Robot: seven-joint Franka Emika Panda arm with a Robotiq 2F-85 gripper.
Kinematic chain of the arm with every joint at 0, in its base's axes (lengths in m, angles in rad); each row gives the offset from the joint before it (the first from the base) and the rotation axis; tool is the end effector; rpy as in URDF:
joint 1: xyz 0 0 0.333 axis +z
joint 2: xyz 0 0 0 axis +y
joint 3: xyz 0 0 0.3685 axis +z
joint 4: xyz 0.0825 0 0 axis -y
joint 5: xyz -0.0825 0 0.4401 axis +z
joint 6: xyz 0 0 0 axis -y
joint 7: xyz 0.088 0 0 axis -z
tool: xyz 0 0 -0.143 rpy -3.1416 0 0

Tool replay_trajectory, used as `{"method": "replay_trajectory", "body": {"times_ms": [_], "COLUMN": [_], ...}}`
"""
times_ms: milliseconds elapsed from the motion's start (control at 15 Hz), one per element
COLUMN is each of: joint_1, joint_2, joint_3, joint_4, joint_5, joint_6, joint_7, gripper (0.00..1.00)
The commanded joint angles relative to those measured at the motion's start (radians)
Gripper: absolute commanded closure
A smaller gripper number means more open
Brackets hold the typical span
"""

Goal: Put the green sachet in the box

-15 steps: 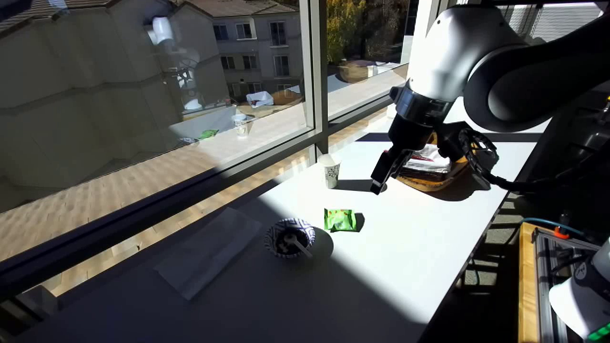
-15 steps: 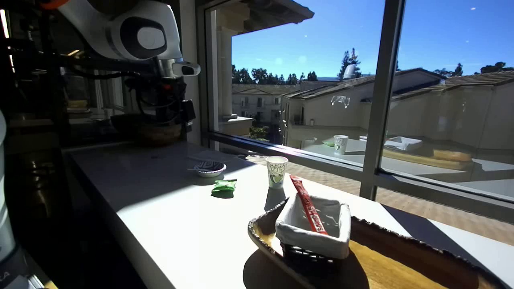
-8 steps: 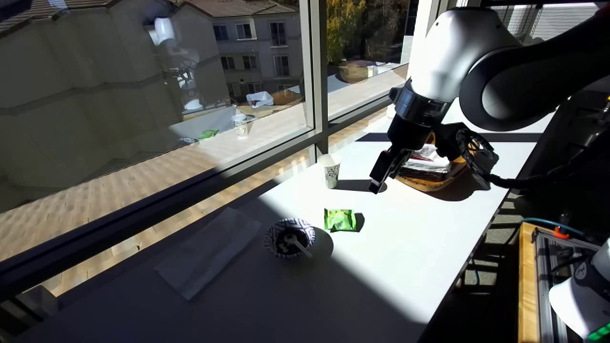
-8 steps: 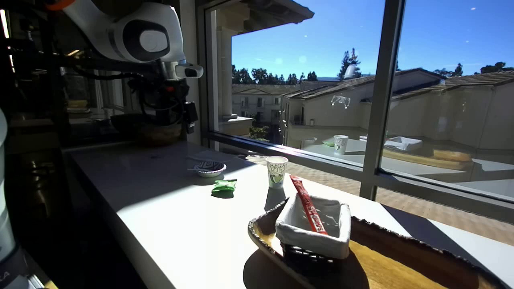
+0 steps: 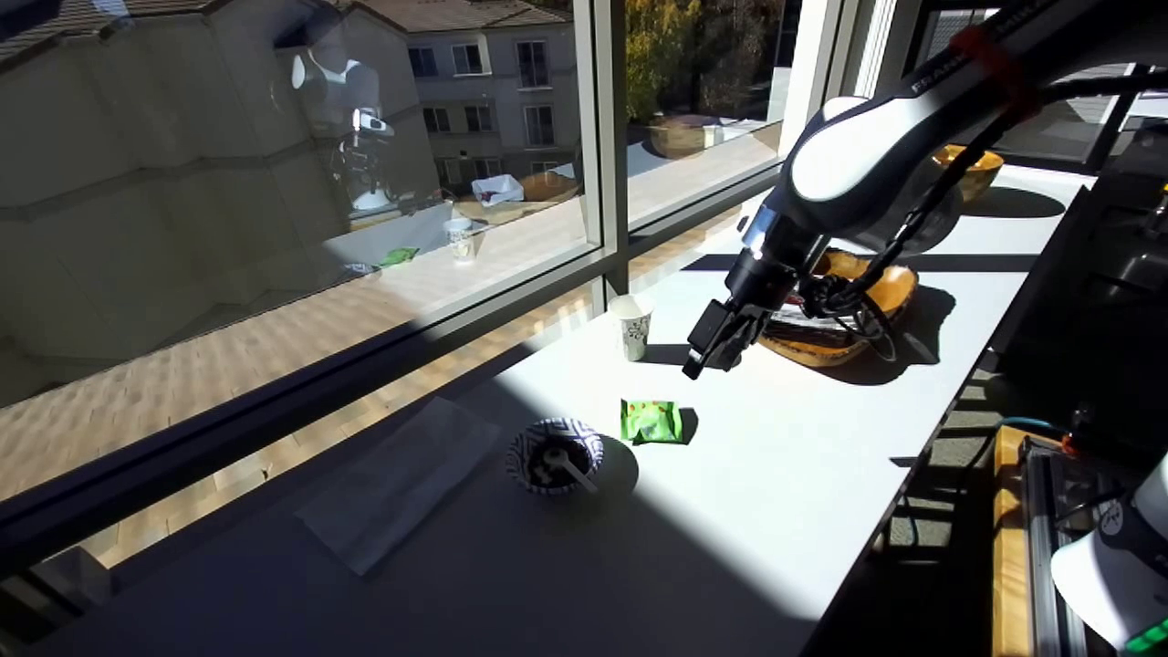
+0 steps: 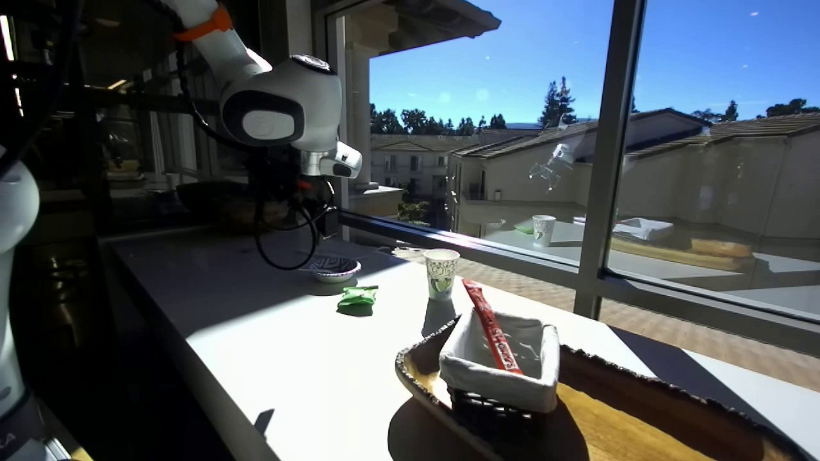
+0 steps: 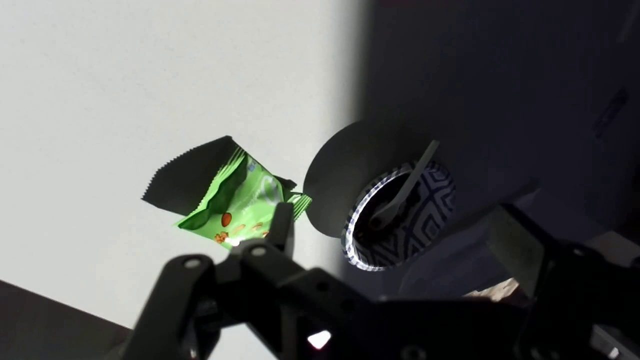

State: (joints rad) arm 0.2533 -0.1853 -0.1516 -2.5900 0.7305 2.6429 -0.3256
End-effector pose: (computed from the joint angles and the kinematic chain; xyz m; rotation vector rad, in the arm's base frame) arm 0.4855 0.0452 0.3190 -2.6904 0.2478 -0.3609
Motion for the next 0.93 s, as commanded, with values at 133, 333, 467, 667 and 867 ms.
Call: {"method": "replay_trajectory", "body": {"times_ms": [133, 333, 467, 667, 867], "joint_1": [-0.002, -0.025, -0.043, -0.175, -0.243], "joint_2": [0.194, 0.278, 0.329, 0.392, 0.452], "joint_3": [-0.076, -0.098, -0.106, -0.002, 0.051], "joint_4": [0.122, 0.169, 0.191, 0.220, 0.248], "joint_5": [0.260, 0.344, 0.393, 0.427, 0.431], "joint_6": [-0.062, -0.110, -0.138, -0.148, -0.127], "joint_7": [-0.215, -0.295, -0.342, -0.374, -0.386], "gripper": [0.00, 0.00, 0.00, 0.00, 0.00]}}
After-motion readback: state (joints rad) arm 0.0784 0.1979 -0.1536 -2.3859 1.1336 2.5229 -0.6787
